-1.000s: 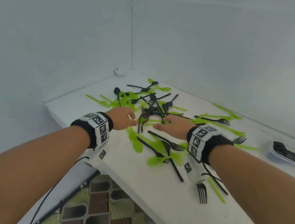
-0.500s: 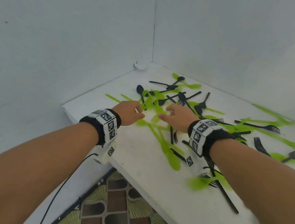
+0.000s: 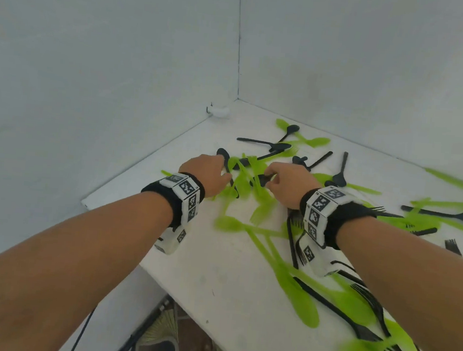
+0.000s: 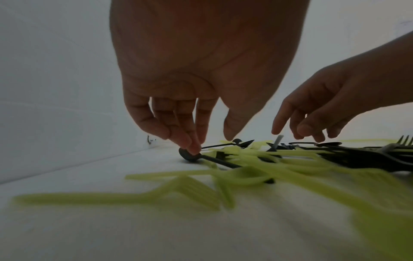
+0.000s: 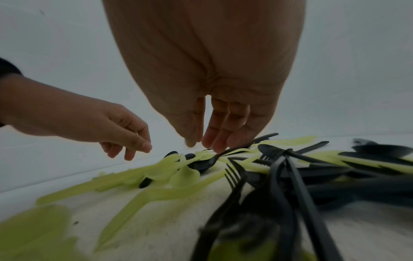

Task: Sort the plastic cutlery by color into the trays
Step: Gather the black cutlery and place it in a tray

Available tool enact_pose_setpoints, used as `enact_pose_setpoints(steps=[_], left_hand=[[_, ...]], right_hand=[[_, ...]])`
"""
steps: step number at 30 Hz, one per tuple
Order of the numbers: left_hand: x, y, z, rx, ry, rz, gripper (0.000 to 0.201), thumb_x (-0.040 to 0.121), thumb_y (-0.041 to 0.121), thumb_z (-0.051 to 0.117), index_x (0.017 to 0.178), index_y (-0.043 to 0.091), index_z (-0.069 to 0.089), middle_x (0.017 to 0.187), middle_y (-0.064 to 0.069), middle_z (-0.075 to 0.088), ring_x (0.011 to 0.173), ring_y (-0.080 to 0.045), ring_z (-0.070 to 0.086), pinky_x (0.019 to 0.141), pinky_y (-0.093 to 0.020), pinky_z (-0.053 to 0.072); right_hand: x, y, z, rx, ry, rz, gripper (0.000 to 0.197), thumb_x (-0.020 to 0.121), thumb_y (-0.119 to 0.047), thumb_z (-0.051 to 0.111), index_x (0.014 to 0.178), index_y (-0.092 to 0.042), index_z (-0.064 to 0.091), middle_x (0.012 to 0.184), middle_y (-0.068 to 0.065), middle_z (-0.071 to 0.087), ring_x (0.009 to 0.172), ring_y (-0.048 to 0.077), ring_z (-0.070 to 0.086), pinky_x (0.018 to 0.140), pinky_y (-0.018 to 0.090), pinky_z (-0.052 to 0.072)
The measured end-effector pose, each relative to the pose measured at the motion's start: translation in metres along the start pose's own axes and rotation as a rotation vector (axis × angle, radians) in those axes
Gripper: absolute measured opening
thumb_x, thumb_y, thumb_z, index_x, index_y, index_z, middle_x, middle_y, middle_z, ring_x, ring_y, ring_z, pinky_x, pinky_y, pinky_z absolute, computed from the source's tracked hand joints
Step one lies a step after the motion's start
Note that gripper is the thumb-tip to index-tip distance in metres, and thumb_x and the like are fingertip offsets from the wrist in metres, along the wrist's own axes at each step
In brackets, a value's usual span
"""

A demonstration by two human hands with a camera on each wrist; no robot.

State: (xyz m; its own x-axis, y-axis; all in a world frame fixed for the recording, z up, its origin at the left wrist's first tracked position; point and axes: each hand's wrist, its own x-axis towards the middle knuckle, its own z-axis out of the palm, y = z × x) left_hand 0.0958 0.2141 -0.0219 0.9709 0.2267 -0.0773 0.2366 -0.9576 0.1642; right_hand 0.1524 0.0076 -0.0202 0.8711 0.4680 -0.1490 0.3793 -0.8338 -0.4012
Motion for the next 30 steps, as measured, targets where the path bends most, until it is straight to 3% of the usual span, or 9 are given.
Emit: enact_pose_setpoints(steps=[5, 10, 12, 15, 18, 21, 25, 27, 30], left_hand=[[0.054, -0.014, -0.002, 0.093, -0.067, 0.068, 0.033, 0.097, 0.045, 0.045, 0.084, 0.018, 0.058, 0.079, -0.001, 0.06, 0.078, -0.028, 0.061, 0.063, -0.029, 0.04], [0.093, -0.021, 0.004, 0.038, -0.252, 0.101, 0.046, 0.092, 0.059, 0.055, 0.082, 0.015, 0.064, 0.08, -0.003, 0.062, 0.076, -0.025, 0.06, 0.063, -0.029, 0.041], [0.1, -0.023, 0.008, -0.025, -0.286, 0.111, 0.039, 0.091, 0.052, 0.061, 0.077, 0.015, 0.06, 0.077, -0.003, 0.063, 0.078, -0.026, 0.062, 0.062, -0.029, 0.042], [0.11, -0.026, 0.009, -0.228, -0.356, 0.066, 0.026, 0.092, 0.03, 0.066, 0.075, 0.013, 0.057, 0.078, -0.006, 0.069, 0.076, -0.026, 0.066, 0.062, -0.03, 0.051], [0.116, -0.03, 0.005, -0.516, -0.458, -0.069, 0.015, 0.093, 0.017, 0.062, 0.084, 0.006, 0.06, 0.085, -0.013, 0.073, 0.055, -0.019, 0.065, 0.052, -0.025, 0.055], [0.125, -0.032, 0.003, -0.615, -0.422, -0.07, 0.014, 0.095, 0.02, 0.051, 0.089, 0.009, 0.057, 0.088, -0.013, 0.072, 0.06, -0.02, 0.062, 0.048, -0.021, 0.047], [0.138, -0.024, -0.001, -0.717, -0.272, 0.024, 0.019, 0.099, 0.022, 0.04, 0.106, 0.008, 0.051, 0.095, -0.016, 0.07, 0.08, -0.032, 0.067, 0.083, -0.039, 0.057], [0.148, -0.016, -0.004, -0.661, -0.206, 0.109, 0.021, 0.1, 0.021, 0.038, 0.114, 0.008, 0.048, 0.091, -0.011, 0.061, 0.081, -0.032, 0.064, 0.079, -0.039, 0.052], [0.171, -0.001, -0.007, -0.36, -0.109, 0.317, 0.019, 0.1, 0.026, 0.046, 0.107, 0.011, 0.054, 0.095, -0.008, 0.059, 0.087, -0.029, 0.058, 0.071, -0.035, 0.041]], right_hand=[[0.027, -0.008, 0.004, -0.202, -0.015, 0.101, 0.043, 0.099, -0.02, 0.051, 0.14, -0.033, 0.051, 0.136, 0.006, 0.049, 0.122, 0.03, 0.055, 0.1, 0.047, 0.051], [0.044, -0.011, 0.005, -0.367, -0.041, 0.203, 0.036, 0.095, -0.017, 0.058, 0.128, -0.031, 0.057, 0.125, 0.005, 0.051, 0.107, 0.028, 0.059, 0.085, 0.039, 0.053], [0.047, -0.012, 0.005, -0.39, -0.007, 0.222, 0.024, 0.094, -0.018, 0.061, 0.114, -0.029, 0.063, 0.119, 0.005, 0.051, 0.101, 0.027, 0.057, 0.08, 0.037, 0.051], [0.046, -0.012, 0.001, -0.372, 0.033, 0.239, 0.012, 0.09, -0.032, 0.07, 0.102, -0.031, 0.068, 0.114, 0.003, 0.049, 0.109, 0.027, 0.051, 0.083, 0.038, 0.047], [0.044, -0.012, -0.007, -0.315, 0.024, 0.225, 0.013, 0.084, -0.045, 0.074, 0.092, -0.037, 0.067, 0.109, -0.002, 0.048, 0.107, 0.022, 0.046, 0.086, 0.039, 0.041], [0.042, -0.008, -0.016, -0.275, -0.035, 0.236, 0.011, 0.083, -0.041, 0.071, 0.088, -0.037, 0.062, 0.105, -0.008, 0.058, 0.102, 0.019, 0.056, 0.092, 0.041, 0.048], [0.044, -0.005, -0.025, -0.135, -0.076, 0.256, 0.01, 0.088, -0.034, 0.062, 0.095, -0.04, 0.064, 0.096, -0.014, 0.061, 0.096, 0.017, 0.062, 0.088, 0.037, 0.054], [0.048, -0.004, -0.027, -0.122, -0.009, 0.274, 0.016, 0.092, -0.037, 0.053, 0.098, -0.038, 0.068, 0.097, -0.011, 0.065, 0.093, 0.018, 0.063, 0.084, 0.038, 0.056], [0.054, -0.002, -0.023, -0.095, 0.173, 0.342, 0.022, 0.1, -0.031, 0.043, 0.105, -0.028, 0.064, 0.082, -0.006, 0.06, 0.084, 0.023, 0.063, 0.073, 0.035, 0.053]])
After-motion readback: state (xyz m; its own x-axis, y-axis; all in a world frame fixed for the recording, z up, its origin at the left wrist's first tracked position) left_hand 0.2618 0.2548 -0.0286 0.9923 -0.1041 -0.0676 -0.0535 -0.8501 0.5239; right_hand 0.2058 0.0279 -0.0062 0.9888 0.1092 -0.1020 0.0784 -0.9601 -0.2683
